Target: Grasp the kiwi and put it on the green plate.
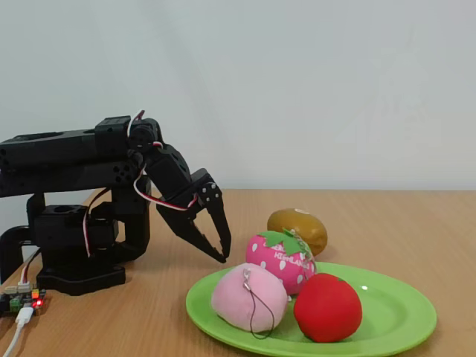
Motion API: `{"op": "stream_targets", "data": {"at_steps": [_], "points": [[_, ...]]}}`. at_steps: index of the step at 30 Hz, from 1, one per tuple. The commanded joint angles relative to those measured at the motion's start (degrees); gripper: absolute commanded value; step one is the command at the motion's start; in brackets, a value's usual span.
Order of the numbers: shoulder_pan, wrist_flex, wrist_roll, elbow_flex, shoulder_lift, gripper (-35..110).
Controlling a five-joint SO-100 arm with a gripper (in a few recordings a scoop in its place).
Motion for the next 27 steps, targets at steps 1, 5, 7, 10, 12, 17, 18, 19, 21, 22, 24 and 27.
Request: {"op": "stream_targets", "data": {"at_steps": [1, 5, 7, 10, 12, 17, 18, 19, 21, 22, 24, 27], "points": [[0.7, 1.1, -1.8, 0.5, 1.2, -8], [1.1, 0.5, -2.9, -0.4, 0.0, -8], [0.9, 0.0, -2.7, -2.4, -1.7, -8], [-0.4, -0.2, -1.0, -6.3, -4.8, -8], [-1.4, -0.3, 0.1, -8.9, -6.8, -8], [-2.5, -2.2, 2.0, -16.7, -13.2, -8], [-2.9, -2.5, 2.1, -18.7, -14.8, -8], [-3.3, -2.7, 2.1, -20.8, -16.2, -8], [-4.1, -3.1, 1.8, -24.3, -18.3, -8], [-4.7, -3.5, 1.8, -25.6, -18.9, -8], [-5.4, -4.4, 4.2, -27.5, -19.8, -8], [-6.4, -4.4, 9.8, -29.8, -21.5, -8]]}}
